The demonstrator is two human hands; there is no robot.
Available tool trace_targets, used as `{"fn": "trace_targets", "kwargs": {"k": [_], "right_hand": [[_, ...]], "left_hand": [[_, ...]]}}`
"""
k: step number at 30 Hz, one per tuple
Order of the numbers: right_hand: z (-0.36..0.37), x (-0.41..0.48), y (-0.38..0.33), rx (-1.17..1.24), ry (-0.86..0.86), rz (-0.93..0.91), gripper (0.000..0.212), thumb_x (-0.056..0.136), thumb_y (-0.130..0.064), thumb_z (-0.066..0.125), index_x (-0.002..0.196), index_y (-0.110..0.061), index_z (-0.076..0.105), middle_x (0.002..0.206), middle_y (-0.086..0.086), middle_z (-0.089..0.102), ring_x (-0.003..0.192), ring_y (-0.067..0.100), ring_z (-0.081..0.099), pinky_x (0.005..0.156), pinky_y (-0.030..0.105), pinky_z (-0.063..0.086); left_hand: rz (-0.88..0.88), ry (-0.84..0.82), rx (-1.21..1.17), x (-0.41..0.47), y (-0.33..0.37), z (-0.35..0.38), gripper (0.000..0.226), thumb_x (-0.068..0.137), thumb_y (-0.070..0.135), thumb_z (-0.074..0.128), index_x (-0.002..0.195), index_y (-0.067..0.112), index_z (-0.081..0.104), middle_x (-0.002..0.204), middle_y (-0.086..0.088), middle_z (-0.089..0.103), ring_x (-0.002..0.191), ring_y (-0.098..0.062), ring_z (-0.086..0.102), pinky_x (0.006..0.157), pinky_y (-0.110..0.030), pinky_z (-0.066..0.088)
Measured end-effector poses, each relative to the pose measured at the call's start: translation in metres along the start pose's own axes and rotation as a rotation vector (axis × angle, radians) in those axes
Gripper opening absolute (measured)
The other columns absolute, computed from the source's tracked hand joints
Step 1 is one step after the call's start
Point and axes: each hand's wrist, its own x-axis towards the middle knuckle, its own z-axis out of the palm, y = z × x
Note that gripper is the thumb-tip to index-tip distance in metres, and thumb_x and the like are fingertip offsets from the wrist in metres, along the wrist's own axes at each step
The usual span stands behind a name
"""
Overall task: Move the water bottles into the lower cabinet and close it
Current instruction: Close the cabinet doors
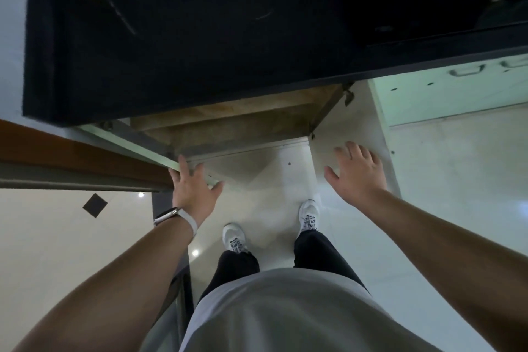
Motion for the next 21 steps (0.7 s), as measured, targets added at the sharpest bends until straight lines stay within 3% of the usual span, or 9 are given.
{"fn": "trace_targets", "kwargs": {"k": [4, 8, 12, 21], "right_hand": [[0.005, 0.007, 0.042, -0.009, 0.021, 0.084, 0.056, 0.091, -0.05, 0.047, 0.136, -0.017, 0.046, 0.147, 0.012, 0.034, 0.135, 0.033, 0.03, 0.113, 0.051, 0.023], [0.012, 0.01, 0.075, 0.027, -0.028, 0.124, 0.056, 0.091, -0.048, 0.05, 0.137, -0.017, 0.041, 0.153, 0.014, 0.023, 0.138, 0.036, 0.025, 0.109, 0.05, 0.031], [0.018, 0.01, 0.089, 0.127, -0.091, 0.061, 0.055, 0.093, -0.044, 0.05, 0.14, -0.019, 0.035, 0.155, 0.011, 0.012, 0.137, 0.035, 0.025, 0.099, 0.046, 0.046], [0.017, 0.013, 0.085, 0.18, -0.152, -0.123, 0.052, 0.096, -0.04, 0.047, 0.14, -0.015, 0.035, 0.157, 0.012, 0.003, 0.138, 0.032, 0.022, 0.103, 0.04, 0.043]], "left_hand": [[-0.066, 0.042, -0.082, 0.016, 0.023, 0.007, 0.068, 0.095, 0.041, 0.062, 0.152, 0.02, 0.033, 0.167, -0.008, -0.012, 0.15, -0.047, -0.009, 0.118, -0.056, 0.026], [-0.112, 0.066, -0.153, 0.03, 0.051, 0.006, 0.08, 0.092, 0.028, 0.067, 0.156, 0.023, 0.019, 0.167, -0.009, -0.008, 0.15, -0.048, 0.001, 0.113, -0.058, 0.032], [-0.06, 0.057, -0.127, 0.034, 0.076, 0.016, 0.073, 0.091, 0.019, 0.066, 0.153, 0.023, 0.028, 0.167, 0.001, -0.01, 0.147, -0.041, 0.026, 0.106, -0.053, 0.045], [-0.101, 0.07, -0.083, 0.024, 0.085, 0.005, 0.068, 0.095, 0.01, 0.062, 0.154, 0.022, 0.03, 0.168, 0.002, -0.009, 0.142, -0.04, 0.037, 0.101, -0.047, 0.047]]}}
